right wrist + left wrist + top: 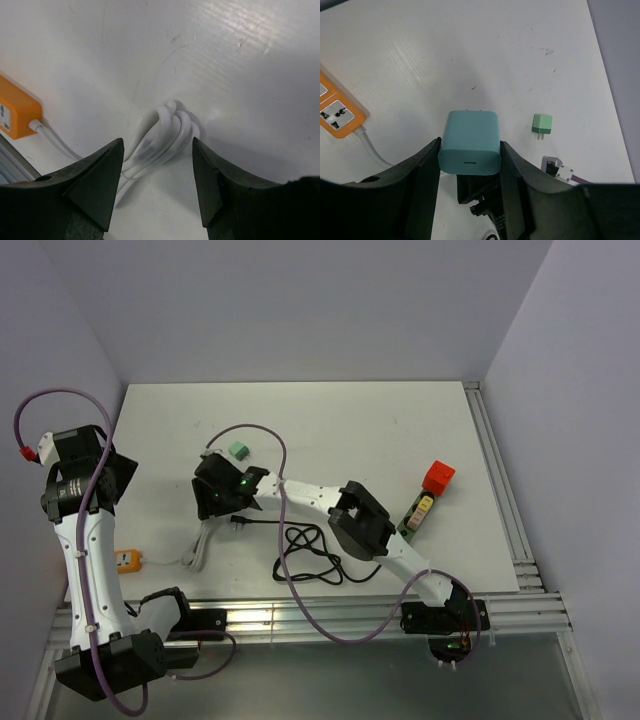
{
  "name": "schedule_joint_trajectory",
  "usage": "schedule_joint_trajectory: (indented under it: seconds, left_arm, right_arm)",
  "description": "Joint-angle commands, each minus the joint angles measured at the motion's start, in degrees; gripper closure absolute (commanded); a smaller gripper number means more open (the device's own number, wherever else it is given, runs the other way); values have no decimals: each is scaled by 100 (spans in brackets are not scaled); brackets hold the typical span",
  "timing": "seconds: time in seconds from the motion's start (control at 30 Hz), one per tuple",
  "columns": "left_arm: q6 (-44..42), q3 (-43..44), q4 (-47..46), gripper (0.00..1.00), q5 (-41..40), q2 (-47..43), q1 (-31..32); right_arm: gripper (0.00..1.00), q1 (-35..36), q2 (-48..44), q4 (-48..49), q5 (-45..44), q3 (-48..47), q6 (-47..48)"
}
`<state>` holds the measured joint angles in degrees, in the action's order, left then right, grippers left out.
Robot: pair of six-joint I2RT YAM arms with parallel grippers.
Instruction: Insert the plug
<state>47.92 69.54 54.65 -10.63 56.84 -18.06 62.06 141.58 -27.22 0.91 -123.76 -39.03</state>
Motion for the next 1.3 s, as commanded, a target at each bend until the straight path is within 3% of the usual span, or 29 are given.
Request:
schedule_joint_trajectory:
  seconds: [0.0, 0.13, 0.23, 0.27, 0.4, 0.6, 0.8, 0.97, 1.17, 1.23, 1.27]
  left_arm:
    - [77, 42, -201, 100, -53, -103, 13]
    - [68, 42, -235, 100, 17, -112, 5]
    - [59, 7, -271, 100, 44, -129, 5]
    - [51, -19, -288, 100, 53, -138, 13]
    - [-37, -63, -324, 100, 105, -112, 5]
    - [-589, -204, -709, 100, 667, -24, 5]
    - [-1038, -555, -1211, 100, 1669, 64, 13]
    - [-1259, -660, -1264, 100, 2319, 607, 57]
    - [-1014, -582, -958, 100, 1829, 1057, 803]
    - [-706, -625, -843, 100, 1540, 1057, 1093]
    - [-566, -652, -677, 100, 1434, 1014, 1155]
  right_arm:
    - [36, 113, 124, 24, -20, -323, 194]
    - [43, 113, 230, 85, -82, -332, 299]
    - [55, 104, 388, 50, -82, -534, 430]
    - [60, 104, 449, 50, -230, -569, 466]
    - [100, 95, 476, 68, -572, -631, 501]
    - [100, -184, -42, 436, -1285, 78, 247]
    - [100, -809, -175, 876, -979, 389, 18]
    - [100, -1178, -411, 1245, -1276, 983, -421]
    - [100, -1477, -851, 1605, -1313, 1811, -800]
    - [88, -1504, -1034, 1693, -1137, 1952, -686]
    - [71, -1504, -1123, 1868, -1058, 2144, -633]
